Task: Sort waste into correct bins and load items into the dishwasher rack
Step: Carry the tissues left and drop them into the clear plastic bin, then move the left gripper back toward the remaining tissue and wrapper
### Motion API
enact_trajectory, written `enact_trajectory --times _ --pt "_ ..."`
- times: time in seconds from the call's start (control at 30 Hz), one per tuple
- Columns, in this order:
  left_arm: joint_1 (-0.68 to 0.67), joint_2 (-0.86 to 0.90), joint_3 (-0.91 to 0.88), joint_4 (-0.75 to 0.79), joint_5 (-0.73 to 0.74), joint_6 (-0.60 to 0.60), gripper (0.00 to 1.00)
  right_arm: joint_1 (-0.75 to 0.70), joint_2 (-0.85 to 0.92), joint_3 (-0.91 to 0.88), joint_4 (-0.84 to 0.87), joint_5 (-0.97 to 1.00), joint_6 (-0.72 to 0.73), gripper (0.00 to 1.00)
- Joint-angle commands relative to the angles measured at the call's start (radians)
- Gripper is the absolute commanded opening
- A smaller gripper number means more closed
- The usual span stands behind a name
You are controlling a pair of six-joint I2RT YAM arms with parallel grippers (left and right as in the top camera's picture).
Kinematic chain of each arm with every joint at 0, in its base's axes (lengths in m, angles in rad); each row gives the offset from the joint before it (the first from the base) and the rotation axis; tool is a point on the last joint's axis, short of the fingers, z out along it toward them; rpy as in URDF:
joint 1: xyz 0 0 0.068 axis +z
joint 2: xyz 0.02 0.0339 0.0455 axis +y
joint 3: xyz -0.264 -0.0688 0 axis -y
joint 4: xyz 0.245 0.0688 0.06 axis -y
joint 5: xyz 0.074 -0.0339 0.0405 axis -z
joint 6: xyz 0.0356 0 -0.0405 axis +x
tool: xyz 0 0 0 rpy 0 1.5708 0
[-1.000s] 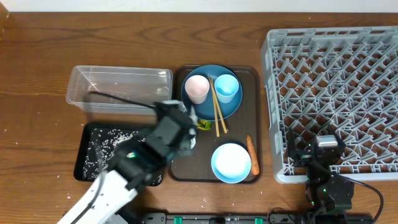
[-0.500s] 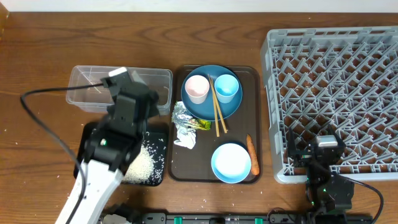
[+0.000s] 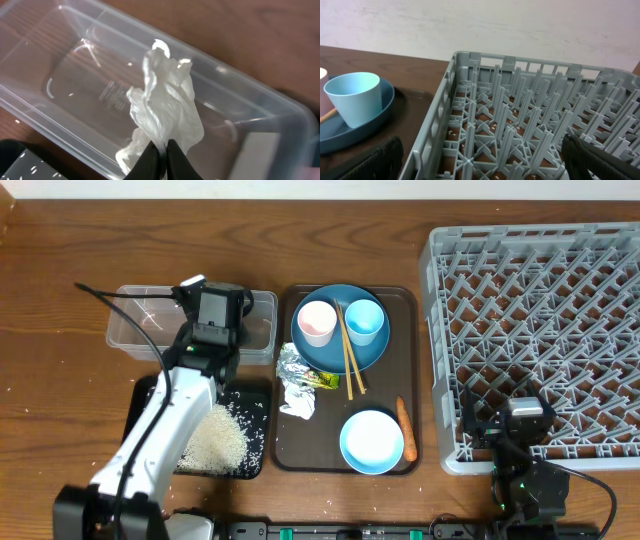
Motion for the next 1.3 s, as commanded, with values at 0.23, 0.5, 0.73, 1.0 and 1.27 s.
enact_trajectory --times 0.23,0.5,0.73,1.0,1.27 --pt "0.012 -0.056 0.015 0.000 0.026 0.010 0.52 -0.011 0.001 -0.001 -0.004 0.010 -0.006 0.99" --pt "0.012 -0.291 0.015 -0.224 0.627 0.010 0.53 -0.011 0.001 -0.001 -0.004 0.010 -0.006 0.99" --pt "0.010 -0.341 0.008 -0.484 0.721 0.010 0.53 -0.011 0.001 -0.001 -0.004 0.010 -0.006 0.99" --pt "0.004 -0.311 -0.024 -0.516 0.721 0.010 0.53 -0.011 0.001 -0.001 -0.004 0.010 -0.006 0.99" --pt "-0.053 -0.241 -0.025 -0.503 0.721 0.010 0.75 -0.011 0.001 -0.001 -0.004 0.010 -0.006 0.99"
